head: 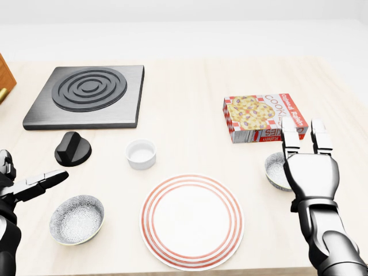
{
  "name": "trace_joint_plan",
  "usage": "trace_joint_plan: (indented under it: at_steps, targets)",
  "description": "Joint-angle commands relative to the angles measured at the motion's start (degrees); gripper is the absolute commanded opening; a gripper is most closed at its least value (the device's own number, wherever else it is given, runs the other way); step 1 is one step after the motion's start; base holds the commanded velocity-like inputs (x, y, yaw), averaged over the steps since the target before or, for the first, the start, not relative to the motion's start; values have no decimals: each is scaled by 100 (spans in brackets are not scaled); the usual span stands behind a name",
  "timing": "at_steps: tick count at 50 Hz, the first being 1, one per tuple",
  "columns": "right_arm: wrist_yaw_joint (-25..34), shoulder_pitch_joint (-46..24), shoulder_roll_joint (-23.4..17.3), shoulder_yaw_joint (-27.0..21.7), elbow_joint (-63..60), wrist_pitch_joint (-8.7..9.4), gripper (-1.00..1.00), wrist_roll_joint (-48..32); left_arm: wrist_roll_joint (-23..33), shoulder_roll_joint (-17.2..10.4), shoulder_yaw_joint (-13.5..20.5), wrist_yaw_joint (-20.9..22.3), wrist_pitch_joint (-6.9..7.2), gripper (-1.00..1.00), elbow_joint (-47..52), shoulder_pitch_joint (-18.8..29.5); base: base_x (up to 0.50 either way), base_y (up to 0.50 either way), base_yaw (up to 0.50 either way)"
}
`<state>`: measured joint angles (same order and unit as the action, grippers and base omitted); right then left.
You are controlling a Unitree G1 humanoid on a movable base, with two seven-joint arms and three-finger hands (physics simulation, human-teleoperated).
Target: Pick the akita bowl next to the plate and place it on the plate.
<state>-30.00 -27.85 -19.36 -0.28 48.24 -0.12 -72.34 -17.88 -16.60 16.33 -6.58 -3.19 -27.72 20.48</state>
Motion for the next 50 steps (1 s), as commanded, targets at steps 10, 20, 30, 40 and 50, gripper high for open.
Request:
trace_joint_plan:
  at_steps: [10,20,30,40,50]
  targets:
    - [0,-542,-37,228,1133,-154,100,84,-10,5,-5,-10,10,100,43,-24,0,0,0]
    - [0,-808,-63,301,1699,-227,100,159,-12,11,2,-31,85,100,151,-46,0,0,0]
    - [0,-1071,-130,348,2103,-261,100,262,-21,4,-2,-17,14,100,54,-8,0,0,0]
    - [0,-1308,-168,384,2526,-325,100,368,-44,8,-3,-59,155,100,248,-55,0,0,0]
    - [0,-1443,-167,402,2764,-312,100,396,-28,20,21,-8,48,100,109,-30,0,0,0]
